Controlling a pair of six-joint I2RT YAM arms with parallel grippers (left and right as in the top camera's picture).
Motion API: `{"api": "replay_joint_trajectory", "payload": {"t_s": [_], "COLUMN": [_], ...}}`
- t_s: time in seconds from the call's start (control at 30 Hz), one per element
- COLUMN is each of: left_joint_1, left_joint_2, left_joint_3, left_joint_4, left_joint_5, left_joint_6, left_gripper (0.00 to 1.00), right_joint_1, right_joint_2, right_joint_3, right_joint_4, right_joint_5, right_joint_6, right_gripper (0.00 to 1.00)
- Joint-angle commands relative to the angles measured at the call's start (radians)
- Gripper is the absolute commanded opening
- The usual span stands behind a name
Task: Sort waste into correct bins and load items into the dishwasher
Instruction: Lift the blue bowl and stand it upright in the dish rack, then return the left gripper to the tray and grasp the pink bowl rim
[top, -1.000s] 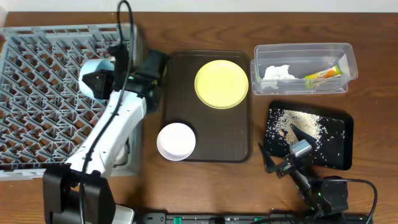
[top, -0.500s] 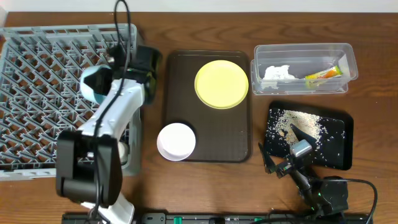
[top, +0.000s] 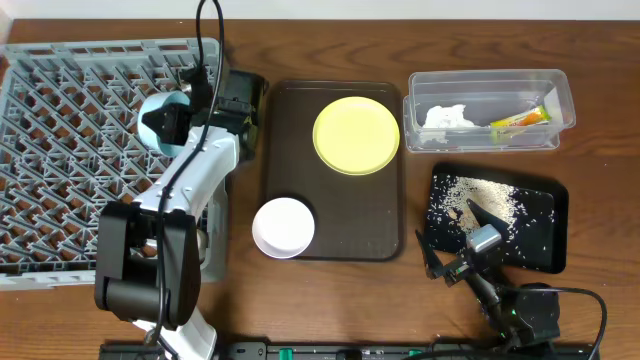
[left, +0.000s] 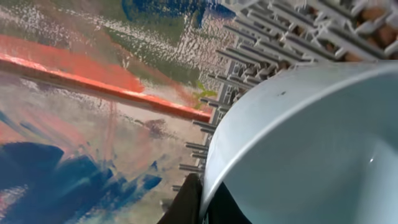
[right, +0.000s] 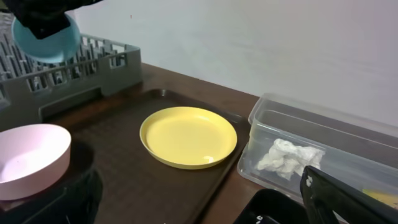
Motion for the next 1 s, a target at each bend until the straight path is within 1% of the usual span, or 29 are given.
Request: {"api": "replay_joint_trajectory", "payload": {"t_s": [0.0, 0.2, 0.4, 0.5, 0.63, 0.8, 0.97], "left_joint_1": [0.004, 0.042, 0.08, 0.082, 0.077, 0.059, 0.055], "left_joint_2": [0.024, 0.024, 0.024, 0.029, 0.05, 0.056, 0.046], "left_joint_3": [0.01, 0.01, 0.01, 0.01, 0.01, 0.01, 0.01], "left_joint_4": [0.026, 0.122, 0.186, 0.203, 0.193, 0.15, 0.141], "left_joint_5": [0.033, 0.042, 0.142, 0.156, 0.179, 0.175, 0.1], "left_joint_6": [-0.001, -0.002, -0.001, -0.001, -0.001, 0.0, 0.007], "left_gripper": [0.06, 0.06, 0.06, 0.06, 0.06, 0.07, 0.06], "right_joint_1": [-0.003, -0.003, -0.003, -0.003, -0.003, -0.003, -0.003], "right_joint_2": [-0.006, -0.006, -0.006, -0.006, -0.006, -0.006, -0.006], "right_joint_3": [-0.004, -0.004, -0.004, -0.005, -0.004, -0.005, -0.004], "right_joint_4": [0.002, 0.002, 0.002, 0.002, 0.002, 0.002, 0.002], "right_joint_5": [-0.001, -0.001, -0.001, -0.001, -0.001, -0.001, -0.001], "right_joint_6": [-0.009, -0.009, -0.009, -0.009, -0.009, -0.009, -0.009], "right_gripper": [0.99, 0.99, 0.99, 0.99, 0.99, 0.99, 0.99]}}
